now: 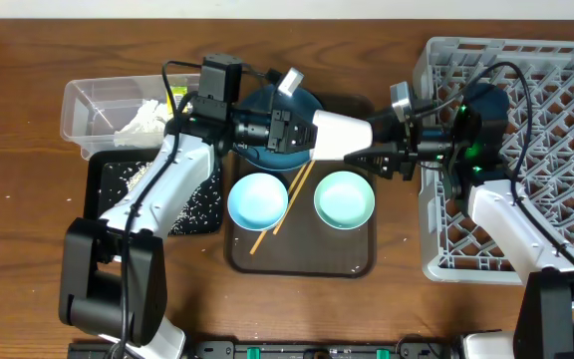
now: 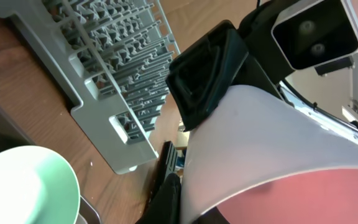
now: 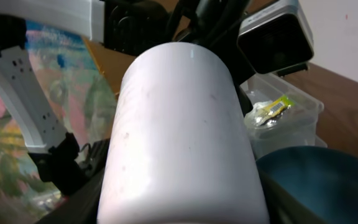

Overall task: Sort waste into correct bins and load items into the dishwasher rack
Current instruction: 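Hand the pink cup from the left gripper to the right gripper, then carry the cup with the right gripper and place it in the rack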

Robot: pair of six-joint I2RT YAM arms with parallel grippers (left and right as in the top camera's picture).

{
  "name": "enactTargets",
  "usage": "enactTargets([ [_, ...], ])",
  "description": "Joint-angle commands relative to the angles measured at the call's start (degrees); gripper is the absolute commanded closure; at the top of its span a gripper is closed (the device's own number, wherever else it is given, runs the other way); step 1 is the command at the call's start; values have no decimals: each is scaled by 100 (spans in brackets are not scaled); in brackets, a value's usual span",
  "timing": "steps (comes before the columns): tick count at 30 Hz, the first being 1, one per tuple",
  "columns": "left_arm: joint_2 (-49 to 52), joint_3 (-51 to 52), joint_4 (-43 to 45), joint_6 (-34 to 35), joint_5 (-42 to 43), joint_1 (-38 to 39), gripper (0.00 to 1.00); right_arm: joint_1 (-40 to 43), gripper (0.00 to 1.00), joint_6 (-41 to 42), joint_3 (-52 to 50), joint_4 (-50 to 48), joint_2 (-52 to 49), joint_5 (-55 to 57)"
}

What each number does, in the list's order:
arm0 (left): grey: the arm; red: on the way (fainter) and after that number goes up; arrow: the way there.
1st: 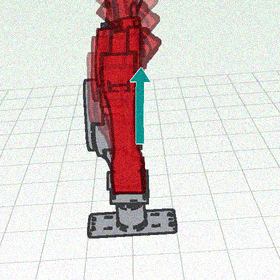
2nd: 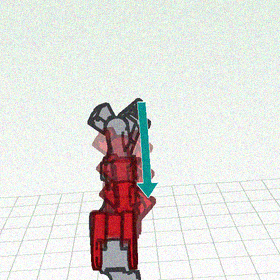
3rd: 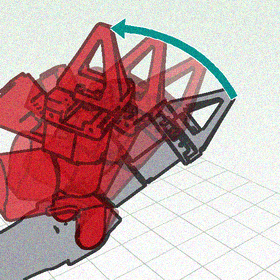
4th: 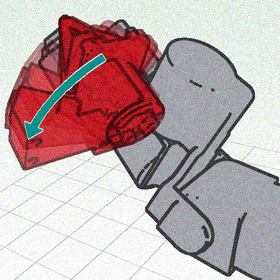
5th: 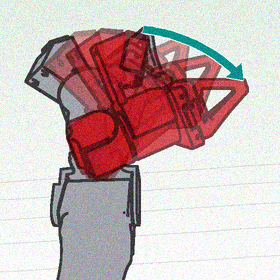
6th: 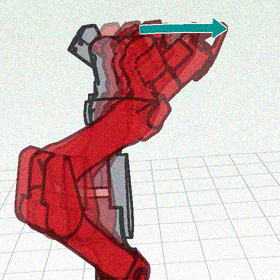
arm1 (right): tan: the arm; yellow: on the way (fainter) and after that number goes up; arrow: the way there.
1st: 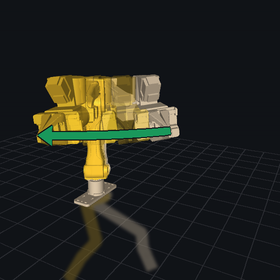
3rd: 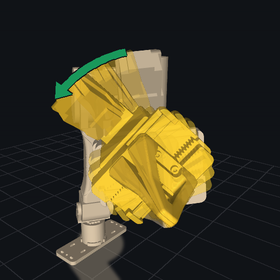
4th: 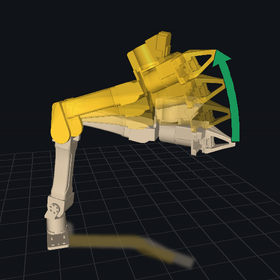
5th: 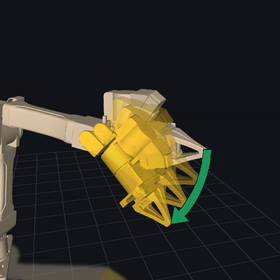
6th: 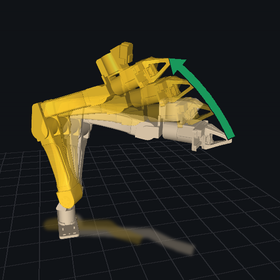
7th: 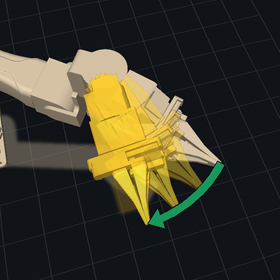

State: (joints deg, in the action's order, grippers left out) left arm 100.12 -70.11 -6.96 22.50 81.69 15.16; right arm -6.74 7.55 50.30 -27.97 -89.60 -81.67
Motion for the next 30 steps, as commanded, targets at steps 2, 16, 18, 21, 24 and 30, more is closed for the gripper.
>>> enactTargets([
  [2, -13, -57, 24, 33, 127, 9, 86, -116, 59, -68, 66, -11, -20, 87],
  [16, -474, -59, -1674, -400, -3355, -452, 53, 568, 99, 1117, 68, 2, 13, 1226],
  [18, -780, -59, -2033, -636, -3877, -553, 52, 793, 99, 1207, 72, 7, 74, 1419],
  [21, -1287, -59, -2496, -933, -4743, -629, 52, 1080, 99, 1217, 72, 48, 245, 1764],
  [24, -1687, -59, -2796, -1034, -5532, -636, 52, 1298, 99, 1213, 72, 326, 514, 2345],
  [30, -2140, -59, -3178, -1049, -6207, -638, 52, 1617, 99, 831, 111, 1849, 1368, 4216],
])
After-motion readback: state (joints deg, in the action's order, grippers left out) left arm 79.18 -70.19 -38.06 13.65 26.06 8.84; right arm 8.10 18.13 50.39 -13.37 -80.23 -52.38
